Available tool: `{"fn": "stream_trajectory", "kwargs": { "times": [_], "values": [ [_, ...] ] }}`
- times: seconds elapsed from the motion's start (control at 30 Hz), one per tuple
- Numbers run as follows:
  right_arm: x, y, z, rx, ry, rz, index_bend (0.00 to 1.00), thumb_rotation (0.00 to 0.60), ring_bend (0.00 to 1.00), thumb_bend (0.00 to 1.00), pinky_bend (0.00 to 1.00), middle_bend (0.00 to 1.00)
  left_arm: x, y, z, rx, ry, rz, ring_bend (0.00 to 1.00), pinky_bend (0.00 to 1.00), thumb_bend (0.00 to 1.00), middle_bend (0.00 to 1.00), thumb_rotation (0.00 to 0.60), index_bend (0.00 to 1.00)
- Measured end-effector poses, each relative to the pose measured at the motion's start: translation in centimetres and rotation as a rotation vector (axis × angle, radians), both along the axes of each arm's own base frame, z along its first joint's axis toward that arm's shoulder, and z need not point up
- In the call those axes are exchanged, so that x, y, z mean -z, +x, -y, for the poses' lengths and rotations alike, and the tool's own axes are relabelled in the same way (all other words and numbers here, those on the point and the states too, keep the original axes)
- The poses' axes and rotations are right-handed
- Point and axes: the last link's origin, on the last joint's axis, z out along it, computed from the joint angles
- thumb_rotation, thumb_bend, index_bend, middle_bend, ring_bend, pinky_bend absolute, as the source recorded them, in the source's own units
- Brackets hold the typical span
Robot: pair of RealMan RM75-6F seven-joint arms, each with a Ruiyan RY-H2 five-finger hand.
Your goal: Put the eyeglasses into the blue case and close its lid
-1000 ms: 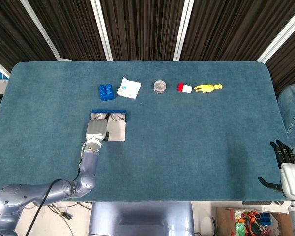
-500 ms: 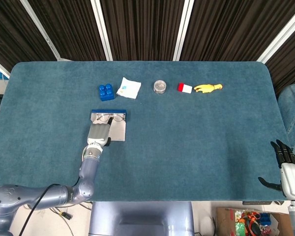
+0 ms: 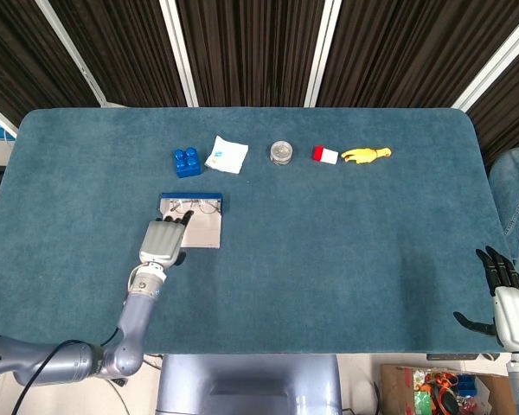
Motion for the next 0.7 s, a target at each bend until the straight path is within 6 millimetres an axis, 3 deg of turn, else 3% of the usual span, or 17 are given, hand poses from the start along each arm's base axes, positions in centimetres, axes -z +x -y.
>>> {"fn": "stream_trajectory", "kwargs": {
  "times": [0.1,0.7],
  "values": [
    [0.0,0.0,0.0,0.002,0.001,0.003,0.01,0.6,0.05,0.05,0.19,0.0,0.1,-0.6,-0.4,0.022,0.01,-0.017,0.08,0.16,0.14,0.18,0.6,0.15],
    [0.0,-0.1,0.0,0.007,0.001,0.016,0.01,0.6,0.05,0.05,0.19,0.0,2.9,-2.4,-0.7,0.05,0.007,-0.073,0.08,0.16,0.14,0.19,0.6,0.19]
  ]
}}
